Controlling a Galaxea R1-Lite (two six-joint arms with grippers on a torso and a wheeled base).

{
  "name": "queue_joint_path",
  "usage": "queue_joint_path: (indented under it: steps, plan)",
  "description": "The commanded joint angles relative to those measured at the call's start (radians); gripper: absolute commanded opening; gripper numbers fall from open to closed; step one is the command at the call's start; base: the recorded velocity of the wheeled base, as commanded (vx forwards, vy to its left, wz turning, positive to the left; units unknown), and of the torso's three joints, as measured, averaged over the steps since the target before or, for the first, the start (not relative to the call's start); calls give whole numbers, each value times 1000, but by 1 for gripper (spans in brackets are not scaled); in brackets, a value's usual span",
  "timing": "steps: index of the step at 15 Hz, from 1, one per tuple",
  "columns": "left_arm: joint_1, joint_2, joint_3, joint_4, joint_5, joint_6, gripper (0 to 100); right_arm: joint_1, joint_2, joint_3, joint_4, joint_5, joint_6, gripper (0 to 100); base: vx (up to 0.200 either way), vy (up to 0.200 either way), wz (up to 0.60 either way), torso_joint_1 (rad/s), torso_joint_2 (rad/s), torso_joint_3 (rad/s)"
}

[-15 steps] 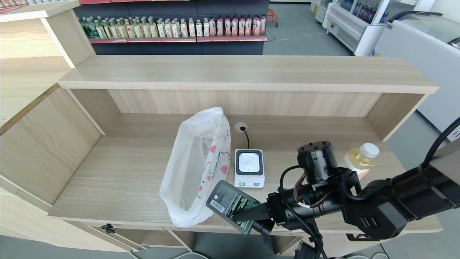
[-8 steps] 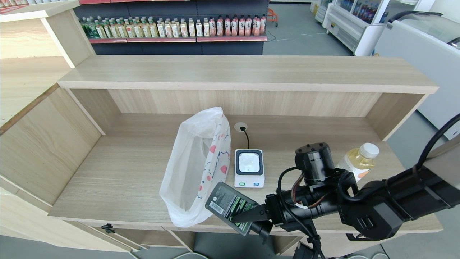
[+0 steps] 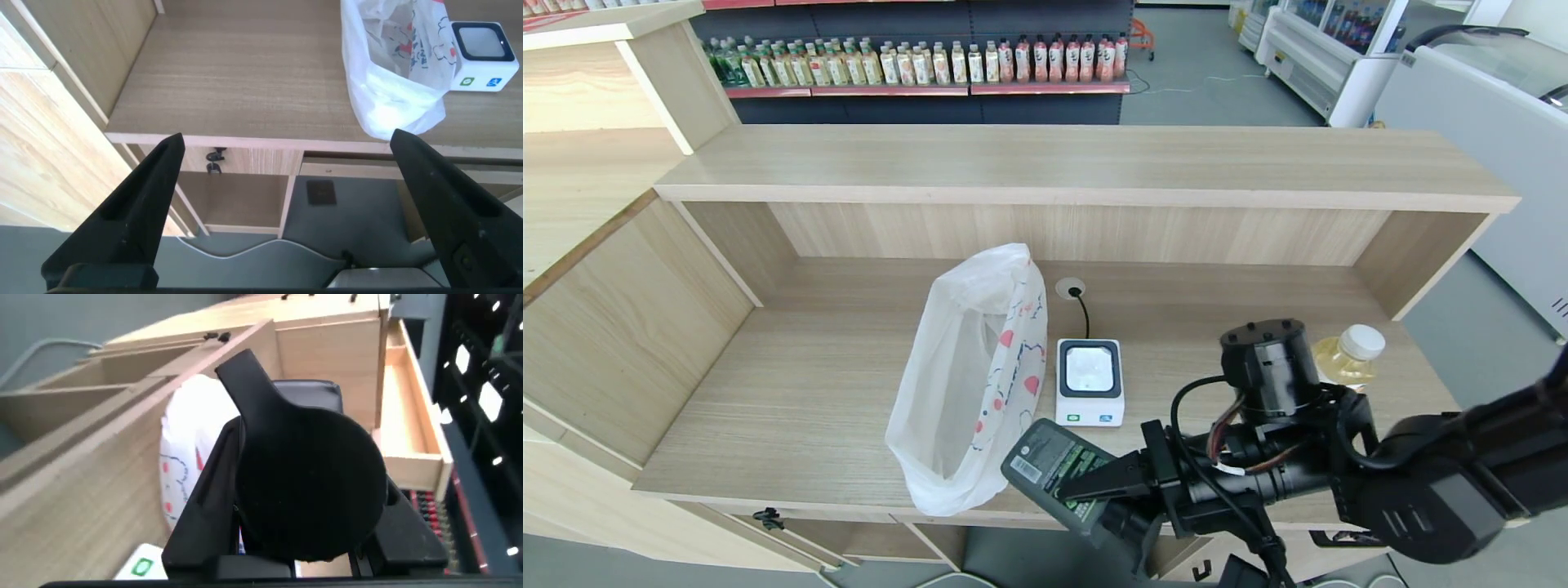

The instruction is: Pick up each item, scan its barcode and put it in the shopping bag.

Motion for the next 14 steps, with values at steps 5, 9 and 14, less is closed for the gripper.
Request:
queue_joint_path:
  steps: [5,9,14]
  plan:
    - [0,0,0,0,0,0,100,-92,-420,188,-20,-103,650,0,0,0,0,0,0,0]
    - [0,0,0,0,0,0,100,-186,-550,135,-51,-185,1454,0,0,0,0,0,0,0]
    - [0,0,0,0,0,0,100,-325,-621,82,139,-580,2545,0,0,0,0,0,0,0]
